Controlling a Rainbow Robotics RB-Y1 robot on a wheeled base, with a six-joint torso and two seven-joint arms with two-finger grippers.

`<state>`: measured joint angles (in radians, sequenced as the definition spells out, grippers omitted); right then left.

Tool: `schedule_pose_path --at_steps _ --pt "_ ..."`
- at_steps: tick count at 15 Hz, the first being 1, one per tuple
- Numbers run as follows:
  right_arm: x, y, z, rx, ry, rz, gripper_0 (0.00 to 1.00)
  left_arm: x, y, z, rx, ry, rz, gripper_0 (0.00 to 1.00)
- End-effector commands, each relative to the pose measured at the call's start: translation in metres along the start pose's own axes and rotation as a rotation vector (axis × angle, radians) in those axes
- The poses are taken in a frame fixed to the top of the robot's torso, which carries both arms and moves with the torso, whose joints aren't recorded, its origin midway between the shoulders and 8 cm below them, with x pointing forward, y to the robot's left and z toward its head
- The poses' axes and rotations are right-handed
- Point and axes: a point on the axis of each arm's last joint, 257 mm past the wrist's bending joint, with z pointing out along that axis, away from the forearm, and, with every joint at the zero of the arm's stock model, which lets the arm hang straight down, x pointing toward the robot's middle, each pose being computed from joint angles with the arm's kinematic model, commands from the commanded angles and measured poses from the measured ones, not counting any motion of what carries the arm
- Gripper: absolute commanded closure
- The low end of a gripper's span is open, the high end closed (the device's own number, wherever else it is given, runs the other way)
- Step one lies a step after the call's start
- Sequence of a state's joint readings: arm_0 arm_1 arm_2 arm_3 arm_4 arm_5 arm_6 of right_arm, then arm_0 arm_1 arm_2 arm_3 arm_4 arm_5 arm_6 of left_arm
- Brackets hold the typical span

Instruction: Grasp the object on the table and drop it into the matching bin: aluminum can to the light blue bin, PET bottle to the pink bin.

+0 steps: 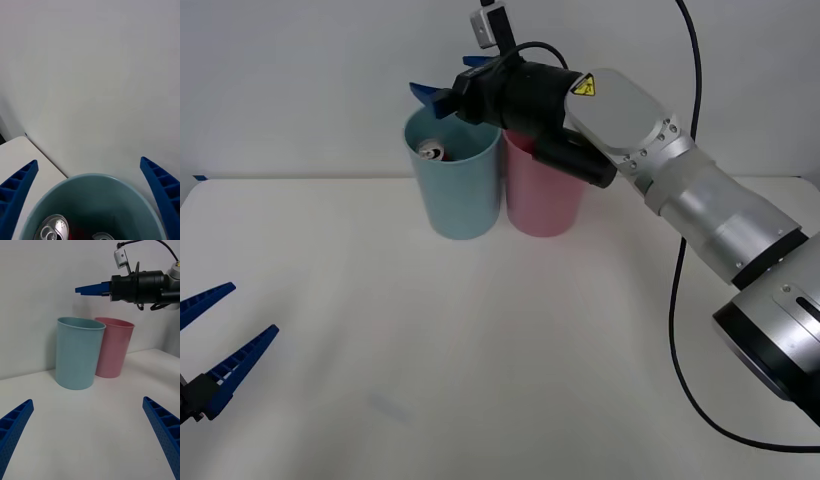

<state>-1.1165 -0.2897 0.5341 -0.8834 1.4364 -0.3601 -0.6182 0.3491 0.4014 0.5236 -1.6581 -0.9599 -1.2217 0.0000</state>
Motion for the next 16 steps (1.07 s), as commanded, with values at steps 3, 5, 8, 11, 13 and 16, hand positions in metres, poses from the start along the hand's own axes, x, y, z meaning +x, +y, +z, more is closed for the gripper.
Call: schedule_pose_path --at_steps 3,5,8,11,13,16 --pt "-0.003 0.006 -0.026 -0.033 -0.049 -0.010 0.00 0.000 0.000 0.000 0.000 0.000 0.000 0.00" --pt "0.003 0.007 -0.043 -0.045 -0.060 -0.015 0.00 0.000 0.000 0.000 0.000 0.000 0.000 0.00" --pt "0.010 0.014 -0.080 -0.069 -0.085 -0.019 0.00 0.000 0.000 0.000 0.000 0.000 0.000 0.00" --pt "0.018 0.018 -0.122 -0.078 -0.105 -0.022 0.00 0.000 0.000 0.000 0.000 0.000 0.000 0.00" --pt "0.030 0.020 -0.155 -0.078 -0.105 -0.014 0.00 0.000 0.000 0.000 0.000 0.000 0.000 0.00" --pt "0.048 0.014 -0.197 -0.040 -0.102 0.006 0.00 0.000 0.000 0.000 0.000 0.000 0.000 0.00"
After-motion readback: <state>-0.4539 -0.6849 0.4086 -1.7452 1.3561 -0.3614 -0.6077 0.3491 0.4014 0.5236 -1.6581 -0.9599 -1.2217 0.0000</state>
